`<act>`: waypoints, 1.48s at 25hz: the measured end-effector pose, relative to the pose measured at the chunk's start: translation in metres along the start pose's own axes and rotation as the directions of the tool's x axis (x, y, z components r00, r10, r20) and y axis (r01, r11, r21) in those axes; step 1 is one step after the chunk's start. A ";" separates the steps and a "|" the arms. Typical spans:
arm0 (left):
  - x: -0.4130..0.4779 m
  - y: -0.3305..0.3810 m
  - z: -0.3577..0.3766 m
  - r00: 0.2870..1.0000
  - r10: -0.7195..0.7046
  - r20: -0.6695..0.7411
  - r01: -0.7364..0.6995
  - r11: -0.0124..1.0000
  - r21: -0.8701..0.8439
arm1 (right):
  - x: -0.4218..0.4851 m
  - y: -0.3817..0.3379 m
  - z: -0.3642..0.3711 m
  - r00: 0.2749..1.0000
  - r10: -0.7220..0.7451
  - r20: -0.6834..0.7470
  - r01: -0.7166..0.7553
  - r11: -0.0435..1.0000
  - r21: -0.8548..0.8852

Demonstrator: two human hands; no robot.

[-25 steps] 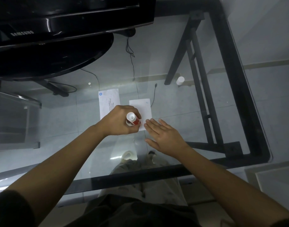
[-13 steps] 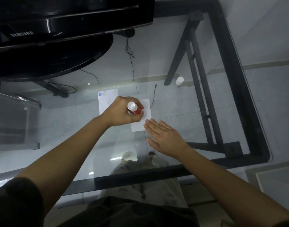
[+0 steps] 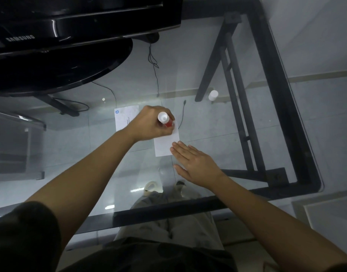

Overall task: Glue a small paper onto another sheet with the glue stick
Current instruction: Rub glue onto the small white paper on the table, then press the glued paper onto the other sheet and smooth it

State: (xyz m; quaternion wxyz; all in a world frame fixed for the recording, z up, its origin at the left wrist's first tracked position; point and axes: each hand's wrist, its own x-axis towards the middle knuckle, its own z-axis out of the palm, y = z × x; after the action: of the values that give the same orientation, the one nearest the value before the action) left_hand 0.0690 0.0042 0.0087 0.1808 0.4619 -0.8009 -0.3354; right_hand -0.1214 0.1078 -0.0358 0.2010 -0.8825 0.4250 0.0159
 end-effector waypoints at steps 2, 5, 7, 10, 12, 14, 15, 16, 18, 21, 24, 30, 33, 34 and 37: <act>0.009 -0.007 -0.008 0.995 -0.062 -0.075 0.061 0.998 -0.014 | -0.001 0.001 0.001 1.000 -0.001 -0.003 0.001 1.000 -0.005; 0.013 -0.016 -0.014 0.918 -0.376 -0.129 0.260 0.814 -0.520 | -0.002 0.001 0.002 1.000 -0.004 -0.006 0.004 1.000 -0.002; 0.010 -0.014 -0.012 0.809 -0.585 0.054 0.247 0.254 -0.935 | -0.001 0.000 0.002 1.000 -0.002 -0.022 0.002 1.000 -0.001; -0.002 -0.014 -0.004 0.684 -0.673 0.281 0.230 -0.166 -0.959 | 0.000 0.001 0.000 0.996 -0.016 -0.091 0.014 0.999 -0.029; -0.006 -0.013 -0.001 0.673 -0.677 0.299 0.257 -0.165 -0.952 | 0.000 0.001 -0.001 0.991 -0.025 -0.131 0.019 0.999 -0.051; -0.004 -0.012 -0.001 0.705 -0.655 0.270 0.285 -0.087 -0.955 | 0.000 0.000 0.000 0.986 -0.030 -0.162 0.021 0.998 -0.060; 0.001 -0.010 -0.003 0.726 -0.641 0.249 0.322 -0.003 -0.947 | -0.001 0.000 0.002 0.984 -0.030 -0.174 0.021 0.998 -0.053; 0.007 -0.008 -0.004 0.750 -0.623 0.223 0.362 0.104 -0.927 | -0.001 -0.001 0.002 0.983 -0.030 -0.181 0.023 0.999 -0.043; 0.023 -0.003 -0.005 0.806 -0.572 0.150 0.395 0.331 -0.857 | -0.001 -0.002 0.003 0.981 -0.033 -0.191 0.027 0.999 -0.034; 0.047 0.007 -0.004 0.891 -0.455 -0.017 0.365 0.737 -0.569 | -0.001 -0.002 0.003 0.978 -0.030 -0.206 0.024 0.999 -0.034; 0.064 0.009 0.002 0.951 -0.288 -0.109 0.265 0.946 -0.187 | -0.001 -0.002 0.004 0.978 -0.028 -0.208 0.022 0.999 -0.027; 0.074 0.008 0.009 0.965 -0.244 -0.095 0.236 0.968 -0.086 | 0.000 -0.001 0.006 0.974 -0.024 -0.223 0.015 0.999 -0.042; 0.066 0.009 0.007 0.954 -0.293 -0.060 0.282 0.948 -0.148 | 0.000 -0.001 0.005 0.971 -0.026 -0.238 0.020 0.999 -0.027; 0.059 0.007 0.005 0.947 -0.311 -0.077 0.297 0.943 -0.152 | 0.000 -0.001 0.004 0.969 -0.028 -0.245 0.023 0.999 -0.023; 0.024 -0.004 0.002 0.953 -0.284 -0.108 0.287 0.958 0.006 | 0.000 -0.001 0.002 0.964 -0.038 -0.264 0.034 0.999 -0.021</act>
State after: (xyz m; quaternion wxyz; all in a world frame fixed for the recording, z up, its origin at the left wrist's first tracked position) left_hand 0.0582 -0.0169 0.0037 0.1677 0.5918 -0.7186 -0.3244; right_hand -0.1204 0.1090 -0.0375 0.1354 -0.8859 0.4318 -0.1022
